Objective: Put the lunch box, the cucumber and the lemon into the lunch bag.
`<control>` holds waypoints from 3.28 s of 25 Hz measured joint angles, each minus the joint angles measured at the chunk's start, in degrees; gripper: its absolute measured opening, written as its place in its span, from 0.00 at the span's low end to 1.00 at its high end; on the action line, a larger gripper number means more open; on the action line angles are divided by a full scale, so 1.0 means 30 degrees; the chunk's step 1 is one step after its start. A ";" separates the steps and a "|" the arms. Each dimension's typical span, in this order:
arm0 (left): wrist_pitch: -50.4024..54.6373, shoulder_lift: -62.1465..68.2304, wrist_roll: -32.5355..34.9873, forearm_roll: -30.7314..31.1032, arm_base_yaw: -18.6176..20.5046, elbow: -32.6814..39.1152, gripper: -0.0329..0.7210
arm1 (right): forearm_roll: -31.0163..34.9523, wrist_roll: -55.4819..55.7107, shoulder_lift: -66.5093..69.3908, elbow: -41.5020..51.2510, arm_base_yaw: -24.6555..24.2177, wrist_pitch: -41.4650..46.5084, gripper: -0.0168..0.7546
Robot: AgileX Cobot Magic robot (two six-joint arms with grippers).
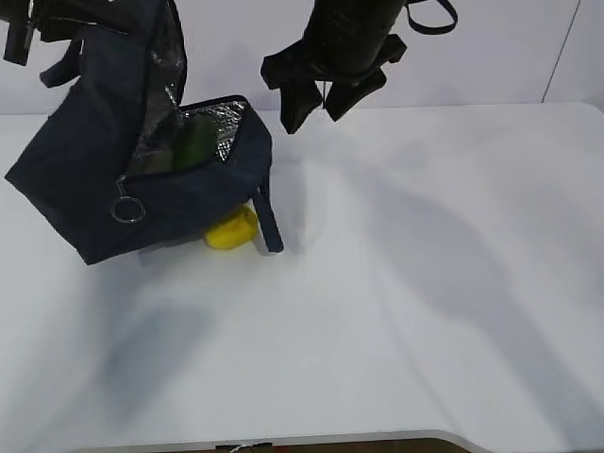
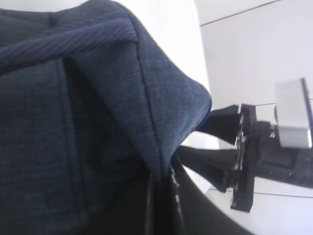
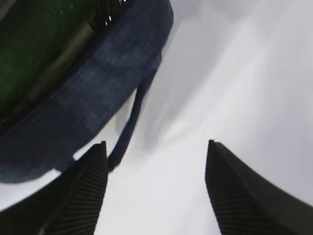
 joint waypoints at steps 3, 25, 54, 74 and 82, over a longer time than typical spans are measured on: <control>-0.0069 0.0000 0.0155 -0.0179 0.0000 0.0000 0.02 | -0.0046 0.0000 -0.0551 0.0706 0.0000 0.0000 0.67; -0.0541 0.0000 0.1153 -0.2954 0.0035 0.0033 0.02 | 0.0997 0.0131 -0.0868 0.1126 0.0000 0.0000 0.67; -0.0861 0.0000 0.1226 -0.0383 0.3151 0.0033 0.02 | 0.1415 0.0143 -0.0602 0.1126 0.0000 0.0000 0.67; -0.0223 0.0000 0.1191 0.2360 0.3151 0.0033 0.02 | 0.4446 0.2315 0.2444 0.1157 0.0210 -0.0211 0.67; -0.0123 0.0000 0.1191 0.2476 0.3151 0.0033 0.02 | 0.4726 0.2536 0.2438 0.1157 0.0640 -0.2435 0.67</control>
